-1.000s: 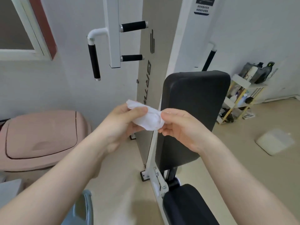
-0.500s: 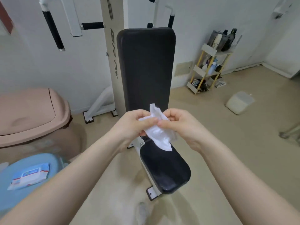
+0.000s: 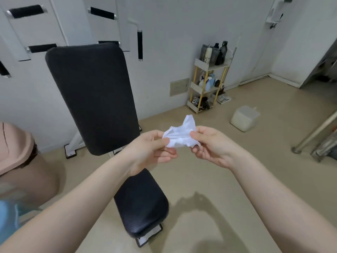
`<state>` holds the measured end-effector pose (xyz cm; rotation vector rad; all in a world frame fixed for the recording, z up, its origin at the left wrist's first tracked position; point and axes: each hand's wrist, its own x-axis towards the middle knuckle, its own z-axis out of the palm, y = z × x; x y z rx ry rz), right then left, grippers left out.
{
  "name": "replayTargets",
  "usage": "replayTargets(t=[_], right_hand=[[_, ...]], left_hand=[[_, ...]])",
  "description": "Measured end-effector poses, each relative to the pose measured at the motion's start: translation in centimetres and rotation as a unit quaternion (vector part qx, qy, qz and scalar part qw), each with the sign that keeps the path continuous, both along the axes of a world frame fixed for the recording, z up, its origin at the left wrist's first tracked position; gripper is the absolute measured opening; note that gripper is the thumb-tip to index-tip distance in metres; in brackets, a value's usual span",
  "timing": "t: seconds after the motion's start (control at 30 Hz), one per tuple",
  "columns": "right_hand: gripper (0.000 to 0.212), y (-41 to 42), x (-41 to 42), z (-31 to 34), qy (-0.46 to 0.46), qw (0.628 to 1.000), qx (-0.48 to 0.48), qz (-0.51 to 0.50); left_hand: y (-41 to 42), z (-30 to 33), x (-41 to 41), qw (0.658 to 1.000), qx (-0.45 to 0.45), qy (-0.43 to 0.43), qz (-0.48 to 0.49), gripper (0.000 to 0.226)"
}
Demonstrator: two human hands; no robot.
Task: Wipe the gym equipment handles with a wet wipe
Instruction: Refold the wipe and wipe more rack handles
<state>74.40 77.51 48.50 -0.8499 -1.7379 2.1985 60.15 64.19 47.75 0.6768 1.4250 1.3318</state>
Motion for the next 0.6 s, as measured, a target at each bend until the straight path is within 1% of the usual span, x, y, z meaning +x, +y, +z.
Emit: replayTargets(t=[0.07, 0.1, 0.17, 0.2, 0.27, 0.3, 0.33, 0.43, 0.5, 0.53, 0.57, 0.6], right_hand=[[0.017, 5.2, 2.0, 0.2, 0.053, 0.996, -0.065, -0.006], [0.017, 7.7, 3.0, 0.4, 0.078, 0.994, -0.080, -0.005], [0.020, 12.3, 4.6, 0.8, 0.105, 0.992, -0.074, 0.006], [0.024, 14.4, 5.1, 0.9, 0.105, 0.993, -0.057, 0.016], [0.038, 18.1, 5.8, 1.2, 0.092, 0.995, -0.011, 0.039], [0.045, 19.7, 5.9, 1.5, 0.083, 0.995, 0.019, 0.051], [0.046, 21.2, 5.8, 1.6, 0.071, 0.994, 0.054, 0.058], [0.034, 24.8, 4.1, 1.6, 0.005, 0.983, 0.179, 0.043], [0.026, 26.8, 1.9, 1.1, -0.015, 0.967, 0.252, 0.023], [0.021, 27.5, 0.7, 0.9, -0.013, 0.964, 0.265, 0.014], [0.015, 28.2, -0.6, 0.7, -0.006, 0.968, 0.252, 0.008], [0.018, 29.0, -1.8, 0.7, 0.000, 0.974, 0.228, 0.007]], left_hand=[[4.5, -0.1, 2.3, 0.999, 0.019, -0.002, 0.040, 0.005], [6.8, 0.0, 3.5, 0.998, 0.032, -0.012, 0.054, 0.005], [11.1, 0.1, 5.4, 0.995, 0.062, -0.023, 0.073, 0.007], [13.0, 0.1, 6.1, 0.994, 0.078, -0.019, 0.079, 0.008], [16.0, 0.4, 6.9, 0.990, 0.108, -0.007, 0.092, 0.008], [17.4, 0.7, 7.1, 0.988, 0.115, 0.012, 0.099, 0.012], [18.6, 0.9, 7.1, 0.987, 0.112, 0.040, 0.104, 0.018], [21.8, 1.8, 7.1, 0.982, 0.073, 0.128, 0.117, 0.032], [24.3, 2.1, 6.4, 0.967, 0.034, 0.204, 0.152, 0.031], [25.5, 2.1, 5.7, 0.951, 0.010, 0.255, 0.174, 0.030], [26.6, 2.1, 5.0, 0.935, -0.006, 0.298, 0.192, 0.030], [27.6, 2.1, 4.1, 0.923, -0.014, 0.323, 0.208, 0.030]])
